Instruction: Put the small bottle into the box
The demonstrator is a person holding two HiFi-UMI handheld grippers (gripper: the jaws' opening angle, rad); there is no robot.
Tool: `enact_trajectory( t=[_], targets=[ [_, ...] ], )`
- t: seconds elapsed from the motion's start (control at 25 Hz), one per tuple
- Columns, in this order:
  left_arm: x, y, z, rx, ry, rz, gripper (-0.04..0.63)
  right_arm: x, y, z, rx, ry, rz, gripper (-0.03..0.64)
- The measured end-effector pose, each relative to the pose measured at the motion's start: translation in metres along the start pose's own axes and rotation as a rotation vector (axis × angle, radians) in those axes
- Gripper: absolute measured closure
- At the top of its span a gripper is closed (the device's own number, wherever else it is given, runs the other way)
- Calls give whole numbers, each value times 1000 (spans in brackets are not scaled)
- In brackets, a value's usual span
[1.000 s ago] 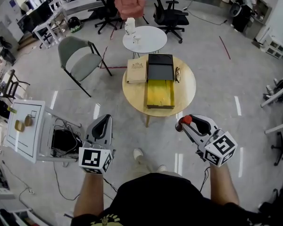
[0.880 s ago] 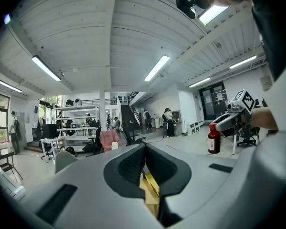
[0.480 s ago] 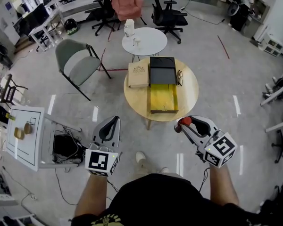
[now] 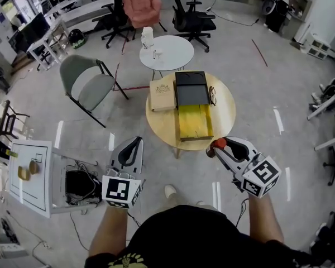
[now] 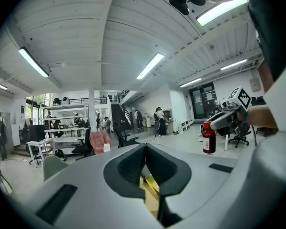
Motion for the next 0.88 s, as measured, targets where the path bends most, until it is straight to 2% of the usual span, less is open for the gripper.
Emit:
enact_trajectory(
  t=[0.32, 0.68, 0.88],
  targets=[
    [24, -31, -8, 14, 19, 35, 577, 25, 8, -26, -6, 1, 25, 466],
    [34, -75, -2, -8, 47, 65, 577, 46, 0, -57, -6, 7, 83, 466],
    [43, -76, -2, -18, 61, 108, 577, 45, -3, -61, 0, -6, 117, 466]
  ],
)
Point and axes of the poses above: the fingertips, and each gripper's own axes: x forward along the fingers, y to its right, z out of its underside, the point moved 3 cm from there along -x, backward along the fingers, and after that the axes turned 14 degrees about -y, right-handed, at the moved point
